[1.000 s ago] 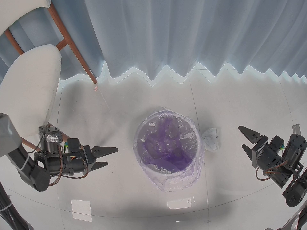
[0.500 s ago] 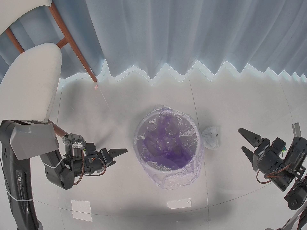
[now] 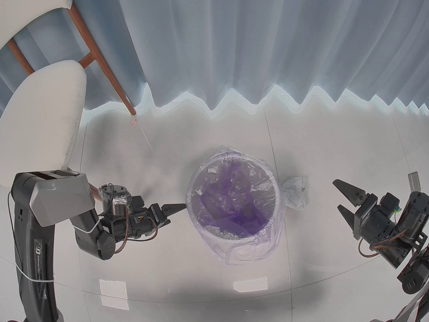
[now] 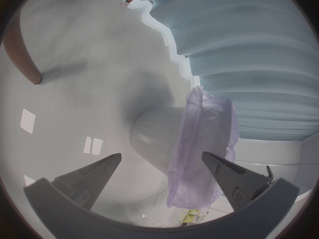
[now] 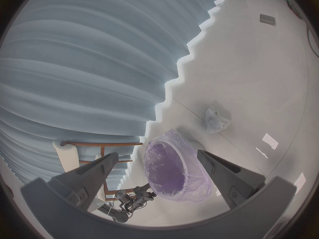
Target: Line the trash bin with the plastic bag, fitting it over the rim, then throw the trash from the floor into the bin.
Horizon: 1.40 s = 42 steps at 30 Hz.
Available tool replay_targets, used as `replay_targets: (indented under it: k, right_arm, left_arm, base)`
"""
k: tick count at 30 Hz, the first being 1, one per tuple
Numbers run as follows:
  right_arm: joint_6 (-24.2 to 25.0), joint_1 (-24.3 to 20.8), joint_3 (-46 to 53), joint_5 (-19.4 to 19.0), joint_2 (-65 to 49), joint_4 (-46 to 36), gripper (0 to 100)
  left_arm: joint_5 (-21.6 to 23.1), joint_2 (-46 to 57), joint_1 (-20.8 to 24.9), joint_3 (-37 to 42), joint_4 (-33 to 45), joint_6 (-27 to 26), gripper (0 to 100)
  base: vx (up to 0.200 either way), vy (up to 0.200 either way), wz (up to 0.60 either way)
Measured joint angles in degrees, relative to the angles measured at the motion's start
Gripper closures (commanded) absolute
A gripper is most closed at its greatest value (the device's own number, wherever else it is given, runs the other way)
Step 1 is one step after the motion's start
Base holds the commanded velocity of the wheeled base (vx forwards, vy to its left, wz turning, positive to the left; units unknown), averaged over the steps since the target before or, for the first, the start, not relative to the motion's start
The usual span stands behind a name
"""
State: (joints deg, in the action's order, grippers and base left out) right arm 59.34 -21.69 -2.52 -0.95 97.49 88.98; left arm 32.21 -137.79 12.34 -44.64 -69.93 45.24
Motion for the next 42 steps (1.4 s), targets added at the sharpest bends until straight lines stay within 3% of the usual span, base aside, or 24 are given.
replay_targets:
  k: [20, 36, 42]
  right_arm:
    - [0.24, 0.00, 0.32, 0.00, 0.88, 0.02, 0]
    - [0.22, 0.00, 0.24, 0.00, 3.54, 0.00, 0]
    - [0.16, 0.00, 0.22, 0.00, 4.05, 0.00, 0]
  left_arm:
    - [-0.76, -8.63, 1.35, -18.77, 9.47, -0.29, 0]
    - [-8.37, -15.69, 0.12, -30.31, 19.29, 0.05, 0]
    - [-10.97, -15.46, -0.02, -31.04, 18.36, 0.05, 0]
  base:
    - [0.000, 0.000, 0.00]
    - [0.000, 0.000, 0.00]
    - [0.000, 0.000, 0.00]
